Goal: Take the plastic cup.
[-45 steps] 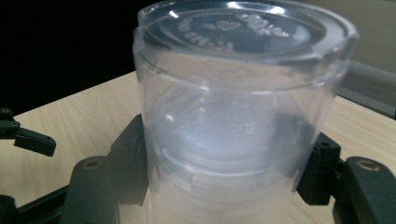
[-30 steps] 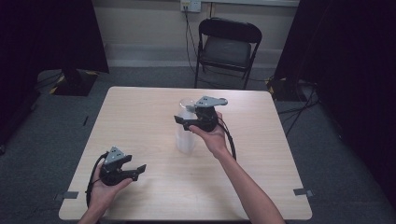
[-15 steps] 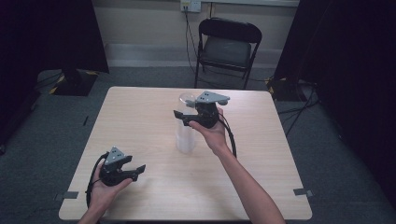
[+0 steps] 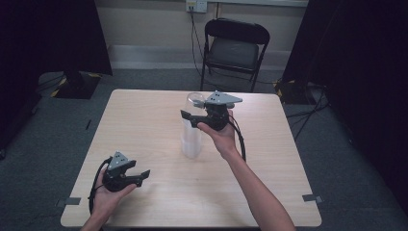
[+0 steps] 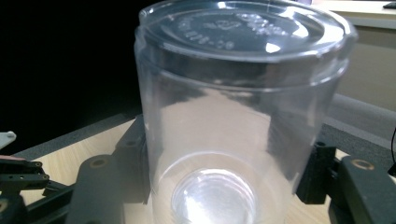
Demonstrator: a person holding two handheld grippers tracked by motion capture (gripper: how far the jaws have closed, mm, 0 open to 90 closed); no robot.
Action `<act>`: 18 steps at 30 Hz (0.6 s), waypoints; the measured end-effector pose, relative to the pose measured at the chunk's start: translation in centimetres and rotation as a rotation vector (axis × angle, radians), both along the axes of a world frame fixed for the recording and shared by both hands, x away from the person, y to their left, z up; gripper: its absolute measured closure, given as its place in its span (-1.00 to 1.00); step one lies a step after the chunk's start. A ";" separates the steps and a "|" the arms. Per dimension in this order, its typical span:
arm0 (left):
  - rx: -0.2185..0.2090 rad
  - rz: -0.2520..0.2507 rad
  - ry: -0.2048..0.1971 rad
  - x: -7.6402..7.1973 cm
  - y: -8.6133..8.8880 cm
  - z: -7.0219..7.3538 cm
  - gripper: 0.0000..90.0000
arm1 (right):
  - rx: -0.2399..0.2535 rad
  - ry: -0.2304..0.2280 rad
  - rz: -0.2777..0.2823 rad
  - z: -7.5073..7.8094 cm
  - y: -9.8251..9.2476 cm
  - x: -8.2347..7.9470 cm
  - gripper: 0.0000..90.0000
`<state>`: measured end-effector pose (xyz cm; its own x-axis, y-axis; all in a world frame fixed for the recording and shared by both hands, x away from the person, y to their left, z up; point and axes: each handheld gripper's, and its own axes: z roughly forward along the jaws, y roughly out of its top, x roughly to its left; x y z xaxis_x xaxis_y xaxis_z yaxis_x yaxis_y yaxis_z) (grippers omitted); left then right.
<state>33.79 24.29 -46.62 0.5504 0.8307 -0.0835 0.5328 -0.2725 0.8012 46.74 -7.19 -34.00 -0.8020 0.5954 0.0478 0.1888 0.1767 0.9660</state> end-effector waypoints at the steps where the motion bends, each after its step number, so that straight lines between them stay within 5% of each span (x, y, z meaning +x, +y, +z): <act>1: 0.003 0.000 -0.001 0.0 0.0 0.0 -0.34 | 0.009 -0.003 -0.002 0.2 -0.1 -0.1 -0.20; 8: 0.002 -0.008 0.000 0.0 0.0 0.0 -0.34 | 0.064 -0.019 0.001 1.6 -1.3 -0.5 -0.19; 18: -0.061 0.043 0.021 0.1 0.7 -0.2 -0.49 | 0.056 0.015 -0.016 2.5 -3.6 -1.4 -0.17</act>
<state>33.91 25.02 -46.84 0.5119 0.8466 -0.1455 0.5598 -0.2003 0.8041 45.35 -10.84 -31.45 -0.7913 0.6042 0.0937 0.2061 0.1192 0.9712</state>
